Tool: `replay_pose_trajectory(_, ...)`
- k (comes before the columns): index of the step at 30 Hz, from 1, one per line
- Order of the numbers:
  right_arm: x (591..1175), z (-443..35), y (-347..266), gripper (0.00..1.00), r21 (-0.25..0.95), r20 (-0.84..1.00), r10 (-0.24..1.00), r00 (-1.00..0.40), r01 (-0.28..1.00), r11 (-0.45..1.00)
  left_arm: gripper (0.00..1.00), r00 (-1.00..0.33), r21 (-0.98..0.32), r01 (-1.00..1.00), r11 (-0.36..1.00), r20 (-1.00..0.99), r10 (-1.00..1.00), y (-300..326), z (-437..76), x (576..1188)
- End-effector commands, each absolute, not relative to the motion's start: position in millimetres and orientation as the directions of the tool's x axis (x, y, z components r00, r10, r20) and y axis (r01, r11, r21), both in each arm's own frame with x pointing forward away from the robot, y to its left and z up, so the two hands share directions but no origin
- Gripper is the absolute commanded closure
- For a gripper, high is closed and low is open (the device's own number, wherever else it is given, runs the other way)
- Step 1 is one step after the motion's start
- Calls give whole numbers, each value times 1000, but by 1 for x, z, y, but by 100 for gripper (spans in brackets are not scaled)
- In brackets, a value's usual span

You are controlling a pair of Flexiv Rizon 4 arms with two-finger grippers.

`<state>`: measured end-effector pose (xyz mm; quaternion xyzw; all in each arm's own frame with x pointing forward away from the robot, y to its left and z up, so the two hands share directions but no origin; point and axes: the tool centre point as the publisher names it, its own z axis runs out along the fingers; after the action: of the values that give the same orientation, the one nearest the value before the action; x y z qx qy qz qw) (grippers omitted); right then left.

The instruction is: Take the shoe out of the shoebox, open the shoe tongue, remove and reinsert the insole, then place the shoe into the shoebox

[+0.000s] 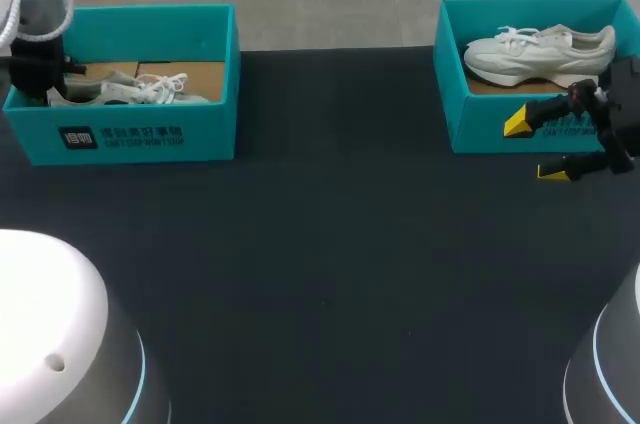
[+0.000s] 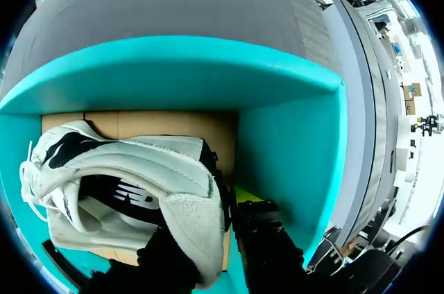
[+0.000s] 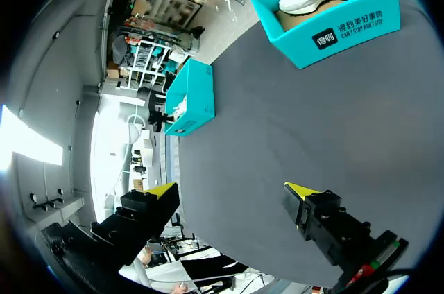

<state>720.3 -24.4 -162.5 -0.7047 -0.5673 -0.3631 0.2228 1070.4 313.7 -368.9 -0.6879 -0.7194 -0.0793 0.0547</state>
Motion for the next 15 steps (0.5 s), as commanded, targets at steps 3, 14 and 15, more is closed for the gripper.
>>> replay_pose_trajectory(3, 719, -163, -24, 0, 98, 763, 639, 94, 961, -259, 4, -36, 43, 999, 28, 197, 980, 313, -354, 1076)
replay_pose_trajectory(14, 719, -163, -24, 0, 98, 763, 639, 94, 961, -259, 0, -111, 84, 991, 100, 140, 984, 296, -274, 1075)
replay_pose_trajectory(15, 719, -163, -24, 0, 98, 763, 639, 94, 961, -259, 0, -135, 84, 989, 124, 142, 981, 295, -269, 1076)
